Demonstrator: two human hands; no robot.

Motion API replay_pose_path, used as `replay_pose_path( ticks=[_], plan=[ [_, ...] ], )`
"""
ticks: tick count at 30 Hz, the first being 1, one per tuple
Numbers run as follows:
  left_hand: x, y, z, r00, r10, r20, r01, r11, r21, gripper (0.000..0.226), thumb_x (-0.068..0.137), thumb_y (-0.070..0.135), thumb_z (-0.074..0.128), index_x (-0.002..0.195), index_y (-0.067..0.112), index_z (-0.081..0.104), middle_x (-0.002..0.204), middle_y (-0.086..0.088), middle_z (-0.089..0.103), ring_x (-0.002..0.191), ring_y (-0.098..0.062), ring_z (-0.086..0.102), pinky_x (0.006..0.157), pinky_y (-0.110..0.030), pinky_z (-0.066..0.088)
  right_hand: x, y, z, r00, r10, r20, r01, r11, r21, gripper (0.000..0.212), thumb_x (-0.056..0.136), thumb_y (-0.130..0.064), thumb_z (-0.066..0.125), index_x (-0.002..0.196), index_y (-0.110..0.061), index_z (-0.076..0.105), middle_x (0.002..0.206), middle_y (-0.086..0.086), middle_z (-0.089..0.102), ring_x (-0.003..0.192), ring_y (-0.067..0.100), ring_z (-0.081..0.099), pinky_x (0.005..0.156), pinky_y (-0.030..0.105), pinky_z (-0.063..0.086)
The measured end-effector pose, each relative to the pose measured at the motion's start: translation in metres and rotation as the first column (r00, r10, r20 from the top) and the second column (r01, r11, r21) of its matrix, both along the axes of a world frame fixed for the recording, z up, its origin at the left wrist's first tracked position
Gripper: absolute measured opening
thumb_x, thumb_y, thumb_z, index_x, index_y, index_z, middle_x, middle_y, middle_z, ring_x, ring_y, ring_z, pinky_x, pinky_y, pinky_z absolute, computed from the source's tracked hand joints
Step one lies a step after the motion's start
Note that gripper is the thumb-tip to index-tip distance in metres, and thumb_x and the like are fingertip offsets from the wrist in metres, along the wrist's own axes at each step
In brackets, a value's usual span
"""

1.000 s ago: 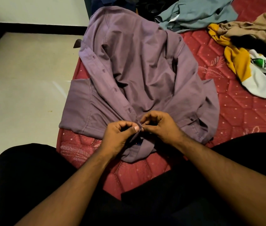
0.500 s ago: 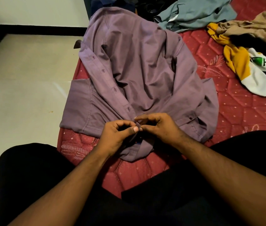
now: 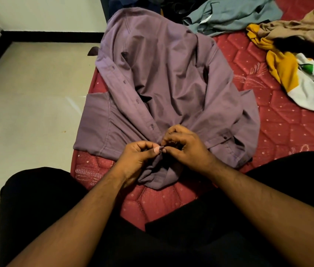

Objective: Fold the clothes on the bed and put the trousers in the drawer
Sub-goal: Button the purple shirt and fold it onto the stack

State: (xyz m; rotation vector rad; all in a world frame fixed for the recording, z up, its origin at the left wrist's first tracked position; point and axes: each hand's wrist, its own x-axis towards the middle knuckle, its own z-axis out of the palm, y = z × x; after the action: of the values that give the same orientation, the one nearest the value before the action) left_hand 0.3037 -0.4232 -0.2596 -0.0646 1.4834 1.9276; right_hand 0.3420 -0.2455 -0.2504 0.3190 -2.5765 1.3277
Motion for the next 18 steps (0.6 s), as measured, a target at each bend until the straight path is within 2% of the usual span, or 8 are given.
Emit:
replay_pose_path(
  ticks=[3,5,8,10,13,16,18],
  plan=[
    [-0.004,0.001,0.002,0.995,-0.005,0.104,0.000,0.999,0.050,0.011,0.073,0.004,0.064,0.070,0.008,0.073,0.070,-0.011,0.068,0.063,-0.016,0.064,0.064,-0.023,0.056,0.000,-0.001,0.000,1.000,0.014,0.004,-0.014,1.000,-0.012,0.011,0.077,-0.009,0.074,0.088,-0.007,0.074,0.092,0.003,0.059,0.083,0.002,0.058,0.073,0.012,0.046],
    [-0.005,0.003,0.004,0.987,0.002,0.161,-0.012,0.998,0.059,0.010,0.079,-0.002,0.059,0.076,0.002,0.068,0.069,-0.010,0.067,0.062,-0.015,0.064,0.062,-0.021,0.056,0.000,0.000,0.001,0.999,0.045,-0.009,-0.045,0.999,0.016,0.012,0.080,-0.014,0.073,0.089,-0.006,0.074,0.092,0.003,0.060,0.083,0.007,0.059,0.072,0.017,0.048],
    [-0.006,0.008,0.006,0.971,0.012,0.240,-0.010,1.000,-0.006,0.018,0.091,-0.008,0.048,0.082,0.000,0.061,0.064,-0.008,0.064,0.056,-0.012,0.061,0.053,-0.019,0.054,-0.001,0.004,0.003,0.989,0.141,-0.040,-0.132,0.976,0.171,0.021,0.087,-0.022,0.063,0.096,-0.008,0.075,0.095,0.003,0.063,0.084,0.013,0.063,0.069,0.029,0.053],
    [-0.009,0.008,0.009,0.948,-0.044,0.315,0.064,0.997,-0.052,0.022,0.093,-0.006,0.045,0.081,0.001,0.061,0.058,-0.006,0.062,0.049,-0.010,0.059,0.046,-0.019,0.052,-0.002,0.006,0.006,0.968,0.229,-0.101,-0.178,0.914,0.366,0.028,0.088,-0.025,0.054,0.097,-0.009,0.075,0.094,0.005,0.067,0.080,0.021,0.065,0.059,0.032,0.054],
    [-0.016,0.002,0.014,0.888,-0.130,0.440,0.192,0.976,-0.099,0.026,0.095,-0.003,0.042,0.078,0.003,0.061,0.059,-0.004,0.059,0.049,-0.009,0.055,0.045,-0.019,0.051,0.000,0.000,0.010,0.918,0.375,-0.132,-0.245,0.795,0.555,0.029,0.085,-0.021,0.051,0.096,-0.008,0.074,0.092,0.010,0.068,0.071,0.028,0.065,0.046,0.034,0.052],
    [-0.019,0.000,0.014,0.885,-0.196,0.422,0.315,0.920,-0.232,0.029,0.096,-0.001,0.039,0.075,0.008,0.057,0.066,-0.005,0.051,0.058,-0.012,0.049,0.051,-0.023,0.048,0.002,-0.002,0.008,0.866,0.494,-0.082,-0.322,0.675,0.664,0.029,0.085,-0.018,0.051,0.102,-0.007,0.072,0.094,0.009,0.066,0.070,0.026,0.060,0.046,0.034,0.051],
    [-0.018,-0.001,0.011,0.900,-0.210,0.382,0.337,0.890,-0.306,0.032,0.095,-0.003,0.039,0.071,0.009,0.057,0.068,-0.007,0.049,0.063,-0.015,0.046,0.061,-0.027,0.044,0.002,-0.003,0.009,0.850,0.521,-0.076,-0.333,0.644,0.689,0.027,0.084,-0.015,0.053,0.102,-0.006,0.071,0.094,0.010,0.065,0.069,0.026,0.058,0.049,0.035,0.051]
  ],
)
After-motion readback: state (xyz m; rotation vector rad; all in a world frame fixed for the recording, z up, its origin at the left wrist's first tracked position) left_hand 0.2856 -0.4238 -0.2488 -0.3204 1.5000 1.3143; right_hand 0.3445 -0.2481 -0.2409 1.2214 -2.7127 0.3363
